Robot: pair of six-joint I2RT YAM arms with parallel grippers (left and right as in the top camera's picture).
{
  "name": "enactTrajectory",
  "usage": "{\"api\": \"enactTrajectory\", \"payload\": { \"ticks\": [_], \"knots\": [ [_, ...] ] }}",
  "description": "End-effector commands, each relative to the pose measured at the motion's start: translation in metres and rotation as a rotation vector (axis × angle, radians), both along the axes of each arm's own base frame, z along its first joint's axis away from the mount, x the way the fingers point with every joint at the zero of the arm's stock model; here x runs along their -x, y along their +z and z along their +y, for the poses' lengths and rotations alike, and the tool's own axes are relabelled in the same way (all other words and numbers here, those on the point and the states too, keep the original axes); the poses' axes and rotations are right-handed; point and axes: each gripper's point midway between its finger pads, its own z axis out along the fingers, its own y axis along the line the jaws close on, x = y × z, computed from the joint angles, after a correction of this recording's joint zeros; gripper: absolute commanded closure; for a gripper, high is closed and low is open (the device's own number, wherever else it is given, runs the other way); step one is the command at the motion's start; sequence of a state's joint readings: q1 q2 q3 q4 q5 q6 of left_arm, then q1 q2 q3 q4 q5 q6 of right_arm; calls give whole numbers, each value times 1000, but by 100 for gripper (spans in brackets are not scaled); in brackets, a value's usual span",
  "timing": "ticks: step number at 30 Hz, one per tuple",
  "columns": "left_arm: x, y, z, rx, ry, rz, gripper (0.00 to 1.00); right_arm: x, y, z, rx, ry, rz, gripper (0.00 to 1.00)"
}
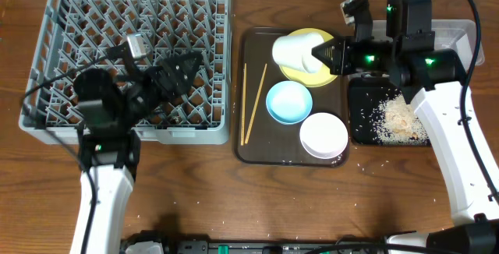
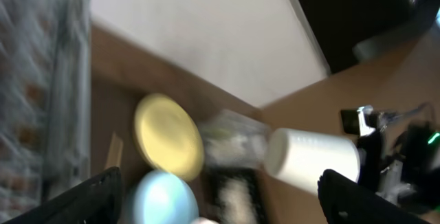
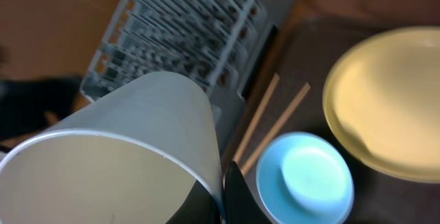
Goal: Sort waste into correct bins and load items into the dishwasher
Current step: 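Lift the white cup with the right gripper toward the left arm, then grasp the white cup with the left gripper from the right gripper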
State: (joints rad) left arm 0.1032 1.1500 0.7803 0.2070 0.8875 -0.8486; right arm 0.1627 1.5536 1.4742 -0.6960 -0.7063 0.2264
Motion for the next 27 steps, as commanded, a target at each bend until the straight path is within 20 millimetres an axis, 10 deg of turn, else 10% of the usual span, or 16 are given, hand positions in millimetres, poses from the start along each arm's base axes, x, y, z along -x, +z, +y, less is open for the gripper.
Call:
{"api": "enactTrajectory", "payload": {
  "ticks": [1,9,27],
  "knots": [
    [4,-8,-13,337,-40,350,8,2,4,17,-80,68,20,99],
    [12,-26,-27,454,-150,548,8,1,-2,51,-281,300,38,99],
    [57,-2,-48,293,-539,254,8,28,-9,126,-445,643,-12,99]
  ]
}}
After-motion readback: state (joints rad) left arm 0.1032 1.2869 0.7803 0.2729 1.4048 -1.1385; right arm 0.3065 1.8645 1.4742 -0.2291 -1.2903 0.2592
